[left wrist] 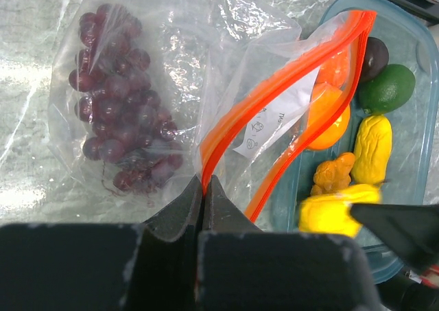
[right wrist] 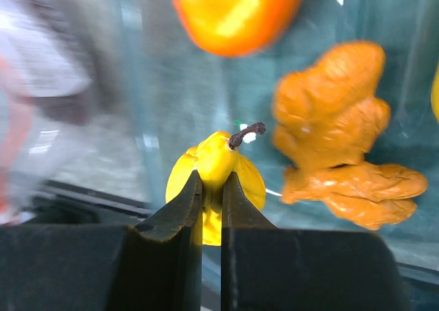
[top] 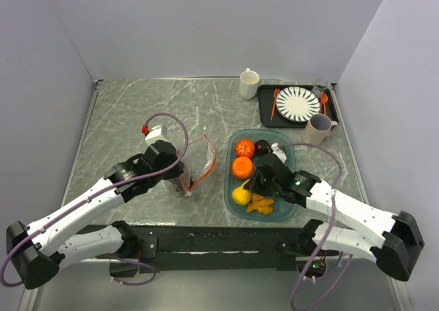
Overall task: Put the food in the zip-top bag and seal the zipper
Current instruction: Pick up the fake fruit from the bin, then place the fake fruit in the zipper food storage bag.
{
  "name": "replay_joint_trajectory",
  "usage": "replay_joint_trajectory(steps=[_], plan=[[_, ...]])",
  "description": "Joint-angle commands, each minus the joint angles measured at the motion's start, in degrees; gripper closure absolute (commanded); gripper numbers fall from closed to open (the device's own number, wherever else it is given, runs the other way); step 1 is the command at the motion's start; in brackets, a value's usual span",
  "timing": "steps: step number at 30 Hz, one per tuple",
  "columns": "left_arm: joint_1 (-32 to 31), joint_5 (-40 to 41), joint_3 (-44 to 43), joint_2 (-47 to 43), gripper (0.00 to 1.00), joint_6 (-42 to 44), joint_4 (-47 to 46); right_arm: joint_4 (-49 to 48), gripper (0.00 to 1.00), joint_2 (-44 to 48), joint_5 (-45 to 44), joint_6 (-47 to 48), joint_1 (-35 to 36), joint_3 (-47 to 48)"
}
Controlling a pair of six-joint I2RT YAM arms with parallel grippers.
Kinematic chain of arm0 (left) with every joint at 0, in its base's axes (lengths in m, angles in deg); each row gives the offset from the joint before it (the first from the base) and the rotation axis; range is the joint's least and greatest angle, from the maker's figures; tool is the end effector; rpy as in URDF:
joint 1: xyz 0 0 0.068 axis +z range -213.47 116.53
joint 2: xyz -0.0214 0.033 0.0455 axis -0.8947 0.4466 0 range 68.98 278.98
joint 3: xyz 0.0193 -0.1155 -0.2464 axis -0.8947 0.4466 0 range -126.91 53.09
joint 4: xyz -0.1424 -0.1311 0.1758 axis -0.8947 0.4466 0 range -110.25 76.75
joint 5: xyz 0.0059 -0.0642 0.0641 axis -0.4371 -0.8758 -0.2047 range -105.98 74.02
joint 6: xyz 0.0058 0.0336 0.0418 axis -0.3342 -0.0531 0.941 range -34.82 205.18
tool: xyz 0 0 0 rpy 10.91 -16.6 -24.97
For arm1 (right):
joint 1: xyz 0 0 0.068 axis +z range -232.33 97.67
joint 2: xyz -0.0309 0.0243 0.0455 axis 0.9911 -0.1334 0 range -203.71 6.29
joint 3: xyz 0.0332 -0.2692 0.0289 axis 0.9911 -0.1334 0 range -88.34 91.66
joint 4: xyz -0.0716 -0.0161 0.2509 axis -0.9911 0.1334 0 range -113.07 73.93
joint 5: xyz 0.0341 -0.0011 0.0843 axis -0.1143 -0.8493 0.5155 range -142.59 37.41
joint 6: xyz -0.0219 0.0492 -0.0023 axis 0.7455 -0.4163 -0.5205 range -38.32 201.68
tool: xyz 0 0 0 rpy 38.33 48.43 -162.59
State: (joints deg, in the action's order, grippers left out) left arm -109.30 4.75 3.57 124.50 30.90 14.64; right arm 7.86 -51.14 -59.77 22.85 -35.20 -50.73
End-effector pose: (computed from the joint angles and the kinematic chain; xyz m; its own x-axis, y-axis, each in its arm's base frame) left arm 0.1495 -0.1358 0.2949 -0.6596 -0.4108 -0.6294 -0.0876 0.8737 -0.4784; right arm 0.1379 0.1419 0.2246 -0.8490 0.3333 -0.4101 0.1022 0.8650 0.4913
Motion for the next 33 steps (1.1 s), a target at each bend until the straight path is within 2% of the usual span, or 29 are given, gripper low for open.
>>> replay_joint_trajectory(steps=[1,10,21,29,32,33], plan=[[0.3,-0.6,-0.49,-1.04,0.99,-0.3,-1.58,0.62,1.0,4.78,-3.11,3.62,0.76,7.04],[0.3,-1.48,-0.84,-0.6,0.99,-0.12,-1.85,-7.55,1.0,2.15,-1.26,7.41,5.24,16.35],[0.3,-2.18,-1.64,-0.68,0.99,-0.12,-2.02,-10.63,1.0,-17.34,-1.7,12.77,7.53,29.27],[0.3,-2.98,-1.37,-2.44,0.99,0.67,-1.93,-7.67,0.86,-28.69,-0.46,18.66,7.53,38.06],[0.3,-2.45,-1.28,-3.32,0.99,0.32,-1.59,-3.53,0.74,-31.78,-1.61,19.89,7.62,42.37],[0.3,-2.36,-1.46,-3.58,0.99,0.32,-1.32,-2.73,0.62,-31.52,-2.57,19.72,7.62,42.72]])
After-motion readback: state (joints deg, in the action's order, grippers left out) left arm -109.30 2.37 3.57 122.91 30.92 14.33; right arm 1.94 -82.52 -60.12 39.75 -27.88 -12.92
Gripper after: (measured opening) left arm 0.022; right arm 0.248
